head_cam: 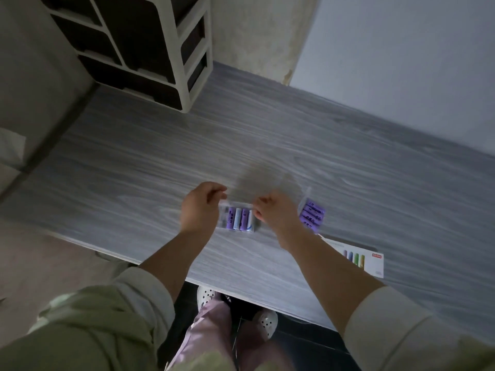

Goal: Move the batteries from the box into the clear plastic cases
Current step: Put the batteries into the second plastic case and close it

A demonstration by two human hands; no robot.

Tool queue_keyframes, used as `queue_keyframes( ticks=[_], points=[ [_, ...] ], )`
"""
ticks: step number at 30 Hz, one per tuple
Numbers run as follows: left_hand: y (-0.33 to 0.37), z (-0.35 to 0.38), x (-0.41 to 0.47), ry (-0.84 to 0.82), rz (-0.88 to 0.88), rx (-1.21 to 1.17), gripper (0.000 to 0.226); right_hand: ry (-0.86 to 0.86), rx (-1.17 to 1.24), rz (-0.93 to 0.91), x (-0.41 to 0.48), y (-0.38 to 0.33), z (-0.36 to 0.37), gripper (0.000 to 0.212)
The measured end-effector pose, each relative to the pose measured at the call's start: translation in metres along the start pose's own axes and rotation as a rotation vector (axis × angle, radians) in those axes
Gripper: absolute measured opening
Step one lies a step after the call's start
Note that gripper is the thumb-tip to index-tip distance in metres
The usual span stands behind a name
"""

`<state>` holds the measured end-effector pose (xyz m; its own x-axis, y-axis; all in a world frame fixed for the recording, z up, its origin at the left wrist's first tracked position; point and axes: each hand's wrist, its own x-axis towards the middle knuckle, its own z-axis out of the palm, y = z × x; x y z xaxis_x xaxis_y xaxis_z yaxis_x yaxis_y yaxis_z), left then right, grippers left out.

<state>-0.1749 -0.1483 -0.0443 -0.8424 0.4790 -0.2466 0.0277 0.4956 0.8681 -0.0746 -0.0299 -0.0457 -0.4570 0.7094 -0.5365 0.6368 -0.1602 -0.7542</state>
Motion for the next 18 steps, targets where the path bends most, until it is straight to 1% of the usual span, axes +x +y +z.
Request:
queue_keyframes(
  ticks=[3,5,7,10,12,18],
  points=[
    [-0.008,0.000,-0.013,0.010,-0.044,0.020,0.019,-0.015,-0.063,-0.062,-0.006,0.010,0.001,0.014],
    [-0.014,0.000,-0.020,0.009,-0.053,0.037,0.017,-0.010,-0.087,-0.086,-0.009,0.015,0.001,0.011],
    [-0.020,0.001,-0.024,0.002,-0.050,0.054,0.020,-0.025,-0.135,-0.116,-0.009,0.019,0.002,0.006],
    [-0.027,0.002,-0.028,-0.002,-0.071,0.135,0.027,-0.053,-0.240,-0.170,-0.011,0.025,0.004,0.023],
    [-0.030,0.002,-0.029,-0.021,-0.090,0.162,0.031,-0.063,-0.296,-0.199,-0.011,0.029,0.003,0.029],
    [-0.037,0.003,-0.030,-0.068,-0.132,0.218,0.046,-0.111,-0.327,-0.244,-0.012,0.035,0.002,0.046]
  ],
)
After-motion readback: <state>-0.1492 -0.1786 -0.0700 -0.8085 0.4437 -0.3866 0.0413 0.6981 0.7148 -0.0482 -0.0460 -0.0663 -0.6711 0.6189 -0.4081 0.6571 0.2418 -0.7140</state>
